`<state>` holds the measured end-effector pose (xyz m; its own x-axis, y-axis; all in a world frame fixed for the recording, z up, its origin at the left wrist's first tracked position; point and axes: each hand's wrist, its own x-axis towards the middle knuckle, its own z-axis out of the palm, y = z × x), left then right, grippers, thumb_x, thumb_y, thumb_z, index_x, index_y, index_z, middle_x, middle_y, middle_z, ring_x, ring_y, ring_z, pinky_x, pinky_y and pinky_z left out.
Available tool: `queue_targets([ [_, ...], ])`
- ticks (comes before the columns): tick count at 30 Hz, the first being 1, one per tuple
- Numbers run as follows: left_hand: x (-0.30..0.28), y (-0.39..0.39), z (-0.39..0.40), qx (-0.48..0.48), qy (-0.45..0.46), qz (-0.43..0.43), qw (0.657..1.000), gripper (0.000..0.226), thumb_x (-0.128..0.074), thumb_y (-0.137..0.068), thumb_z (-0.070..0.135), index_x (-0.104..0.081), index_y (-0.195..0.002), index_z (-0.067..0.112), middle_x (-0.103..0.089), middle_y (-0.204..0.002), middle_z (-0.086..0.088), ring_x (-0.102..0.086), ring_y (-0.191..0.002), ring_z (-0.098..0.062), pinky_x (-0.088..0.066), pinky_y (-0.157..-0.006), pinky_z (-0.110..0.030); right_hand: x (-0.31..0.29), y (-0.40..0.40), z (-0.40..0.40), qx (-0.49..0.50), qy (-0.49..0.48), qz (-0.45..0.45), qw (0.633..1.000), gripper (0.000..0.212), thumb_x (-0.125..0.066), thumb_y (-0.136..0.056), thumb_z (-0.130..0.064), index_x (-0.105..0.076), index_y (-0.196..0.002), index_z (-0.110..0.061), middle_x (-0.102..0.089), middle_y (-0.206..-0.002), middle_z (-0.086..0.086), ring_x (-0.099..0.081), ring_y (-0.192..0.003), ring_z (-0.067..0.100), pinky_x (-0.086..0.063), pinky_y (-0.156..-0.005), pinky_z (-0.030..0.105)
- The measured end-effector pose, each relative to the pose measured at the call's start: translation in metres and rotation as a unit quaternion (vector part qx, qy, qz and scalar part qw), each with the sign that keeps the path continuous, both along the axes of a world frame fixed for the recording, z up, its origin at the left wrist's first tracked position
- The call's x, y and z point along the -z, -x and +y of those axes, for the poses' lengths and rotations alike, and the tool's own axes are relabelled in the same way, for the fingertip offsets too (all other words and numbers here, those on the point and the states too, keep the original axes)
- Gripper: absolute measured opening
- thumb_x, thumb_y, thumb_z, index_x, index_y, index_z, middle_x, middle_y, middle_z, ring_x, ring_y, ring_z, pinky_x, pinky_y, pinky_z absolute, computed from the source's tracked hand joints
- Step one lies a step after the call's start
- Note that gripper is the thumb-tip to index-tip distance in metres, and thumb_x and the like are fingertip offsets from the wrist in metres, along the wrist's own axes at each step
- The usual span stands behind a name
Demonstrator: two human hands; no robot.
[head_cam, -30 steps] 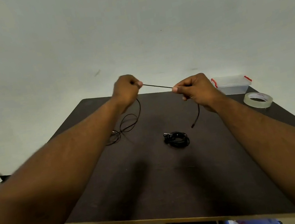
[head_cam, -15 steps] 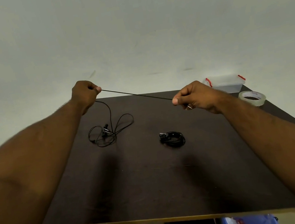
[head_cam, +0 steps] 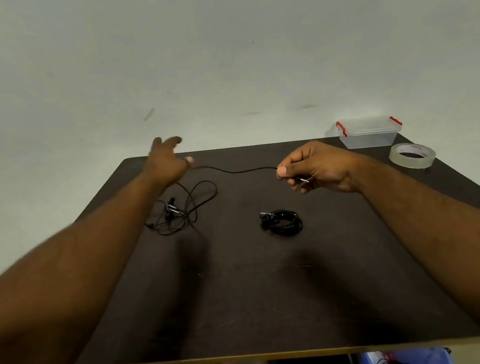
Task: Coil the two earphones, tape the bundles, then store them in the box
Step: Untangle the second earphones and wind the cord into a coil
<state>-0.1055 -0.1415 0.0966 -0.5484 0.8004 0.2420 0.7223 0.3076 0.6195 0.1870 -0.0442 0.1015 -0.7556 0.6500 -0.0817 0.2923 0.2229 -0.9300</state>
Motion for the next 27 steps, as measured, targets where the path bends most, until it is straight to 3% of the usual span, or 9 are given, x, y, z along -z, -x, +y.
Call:
queue_targets([
  [2,0.009,-0.035,-0.003,0.04,0.037,0.049,0.997,0.055,-0.058,-0.092,0.039,-0.043,-0.143,0.027,-0.01,-0.16,-0.01,-0.02,-0.143,-0.04,-0.024,-0.115,-0.05,0.007,0.006,-0.006,0.001,0.014,0.017,1.0,0.007,-0.072,-0.085,-0.018,-0.074,-0.081,-0.013,-0.066,-0.069,0.004,-0.064,-0.063,0.014,-0.051,-0.057,0.026],
  [4,0.018,-0.067,-0.009,0.115,0.022,0.001,0.993,0.045,-0.054,-0.093,0.046,-0.05,-0.137,0.035,-0.017,-0.16,-0.003,-0.017,-0.146,-0.031,-0.021,-0.115,-0.056,0.013,0.014,-0.011,-0.001,0.022,0.031,0.999,0.007,-0.072,-0.084,-0.018,-0.073,-0.084,-0.012,-0.067,-0.073,0.005,-0.067,-0.066,0.017,-0.051,-0.055,0.026],
  [6,0.026,-0.093,-0.017,0.196,-0.033,-0.13,0.971,0.031,-0.057,-0.094,0.039,-0.063,-0.124,0.029,-0.046,-0.146,-0.001,-0.038,-0.137,-0.016,-0.031,-0.113,-0.049,0.017,0.019,-0.017,-0.003,0.032,0.047,0.998,0.007,-0.072,-0.084,-0.018,-0.073,-0.084,-0.012,-0.069,-0.076,0.004,-0.068,-0.068,0.018,-0.052,-0.055,0.026],
  [8,0.028,-0.104,-0.022,0.217,-0.087,-0.17,0.957,0.02,-0.062,-0.094,0.024,-0.071,-0.107,0.013,-0.068,-0.115,-0.003,-0.06,-0.111,-0.012,-0.045,-0.104,-0.042,0.019,0.021,-0.021,-0.007,0.047,0.069,0.996,0.006,-0.072,-0.084,-0.017,-0.074,-0.084,-0.011,-0.07,-0.077,0.004,-0.069,-0.069,0.018,-0.053,-0.054,0.026],
  [11,0.024,-0.104,-0.025,0.219,-0.145,-0.172,0.949,0.014,-0.063,-0.092,0.013,-0.07,-0.092,0.001,-0.072,-0.09,-0.013,-0.063,-0.081,-0.011,-0.052,-0.081,-0.034,0.022,0.019,-0.027,-0.017,0.094,0.096,0.991,0.008,-0.073,-0.08,-0.017,-0.073,-0.083,-0.009,-0.07,-0.079,0.009,-0.069,-0.07,0.019,-0.055,-0.056,0.027],
  [14,0.019,-0.101,-0.025,0.236,-0.165,-0.161,0.944,0.011,-0.061,-0.093,0.009,-0.068,-0.088,0.002,-0.067,-0.067,0.013,-0.055,-0.057,0.008,-0.043,-0.06,-0.009,0.028,0.016,-0.037,-0.055,0.163,0.107,0.979,0.016,-0.073,-0.076,-0.019,-0.074,-0.085,-0.006,-0.071,-0.08,0.012,-0.071,-0.072,0.02,-0.058,-0.061,0.027],
  [19,0.019,-0.107,-0.021,0.279,-0.216,-0.192,0.916,0.013,-0.059,-0.095,0.013,-0.066,-0.084,0.013,-0.067,-0.08,-0.001,-0.063,-0.078,-0.007,-0.052,-0.077,-0.022,0.032,0.018,-0.059,-0.098,0.264,0.209,0.937,0.016,-0.064,-0.084,-0.02,-0.075,-0.084,-0.008,-0.073,-0.08,0.011,-0.073,-0.073,0.019,-0.059,-0.064,0.029],
  [24,0.038,-0.121,-0.024,0.299,-0.249,-0.325,0.862,0.031,-0.055,-0.095,0.006,-0.071,-0.078,0.026,-0.067,-0.073,0.008,-0.061,-0.067,-0.004,-0.052,-0.06,-0.02,0.023,0.018,-0.07,-0.123,0.252,0.314,0.907,0.017,-0.06,-0.084,-0.012,-0.076,-0.089,-0.008,-0.075,-0.085,0.011,-0.074,-0.08,0.019,-0.059,-0.067,0.027],
  [27,0.054,-0.131,-0.027,0.289,-0.258,-0.354,0.851,0.015,-0.058,-0.095,0.014,-0.068,-0.084,0.011,-0.06,-0.065,0.0,-0.05,-0.05,-0.01,-0.045,-0.046,-0.023,0.015,0.021,-0.071,-0.107,0.242,0.387,0.883,0.019,-0.059,-0.083,-0.004,-0.076,-0.092,-0.008,-0.075,-0.093,0.012,-0.073,-0.09,0.021,-0.058,-0.074,0.027],
])
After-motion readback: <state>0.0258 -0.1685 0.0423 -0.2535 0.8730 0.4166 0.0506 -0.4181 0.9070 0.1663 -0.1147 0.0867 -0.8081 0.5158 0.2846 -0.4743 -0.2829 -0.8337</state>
